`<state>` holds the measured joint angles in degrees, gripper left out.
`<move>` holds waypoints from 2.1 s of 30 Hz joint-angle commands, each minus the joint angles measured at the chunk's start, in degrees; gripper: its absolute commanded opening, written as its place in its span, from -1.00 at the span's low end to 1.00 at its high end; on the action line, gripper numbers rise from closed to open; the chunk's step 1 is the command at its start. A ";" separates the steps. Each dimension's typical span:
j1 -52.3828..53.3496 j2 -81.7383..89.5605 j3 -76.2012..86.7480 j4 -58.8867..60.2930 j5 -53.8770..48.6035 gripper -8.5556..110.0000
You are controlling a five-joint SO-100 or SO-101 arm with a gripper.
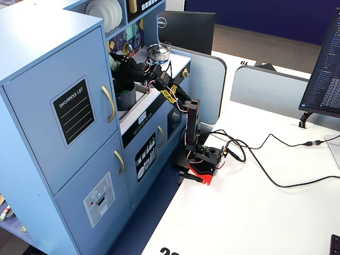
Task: Put salt in the gray recipient
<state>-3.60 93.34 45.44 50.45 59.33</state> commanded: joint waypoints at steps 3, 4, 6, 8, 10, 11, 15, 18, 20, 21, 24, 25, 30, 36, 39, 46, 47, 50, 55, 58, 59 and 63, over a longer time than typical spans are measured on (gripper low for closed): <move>3.34 0.79 -2.90 20.04 2.29 -0.86; 2.72 0.79 -2.55 19.60 2.29 -0.86; 1.49 1.67 -1.23 12.22 1.49 -0.86; 0.26 2.90 1.05 -0.70 -0.97 -0.86; -0.09 1.93 -0.53 -9.58 -3.87 -0.86; 0.18 1.05 -2.37 -10.72 -5.19 -0.86; 2.64 2.11 -1.76 0.35 -4.48 -0.86; 3.52 2.20 -0.35 15.21 -0.97 -0.86; 3.16 2.20 0.44 18.02 -0.09 -0.86; 2.72 2.20 0.44 16.70 0.00 -0.86; 1.41 3.25 1.76 3.08 -2.99 -0.86; 1.14 3.43 1.76 -2.55 -5.98 -0.86; 6.24 5.54 1.05 -13.18 -50.10 -0.86; 28.12 12.22 9.14 -7.38 -110.30 -0.86; 39.99 11.34 8.00 -14.94 -134.47 -0.86; 52.03 9.40 10.02 -24.87 -154.78 -0.86; 52.47 9.93 12.57 -26.37 -155.13 -0.86; 53.26 11.95 20.74 -29.79 -154.34 -0.86; 54.05 15.56 34.45 -38.58 -153.81 -0.86; 54.49 15.12 36.91 -40.43 -151.79 -0.86; 54.67 14.68 37.09 -40.52 -151.08 -0.86; 54.93 14.24 39.38 -42.63 -147.66 -0.86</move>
<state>50.36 103.89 84.55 11.16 -91.41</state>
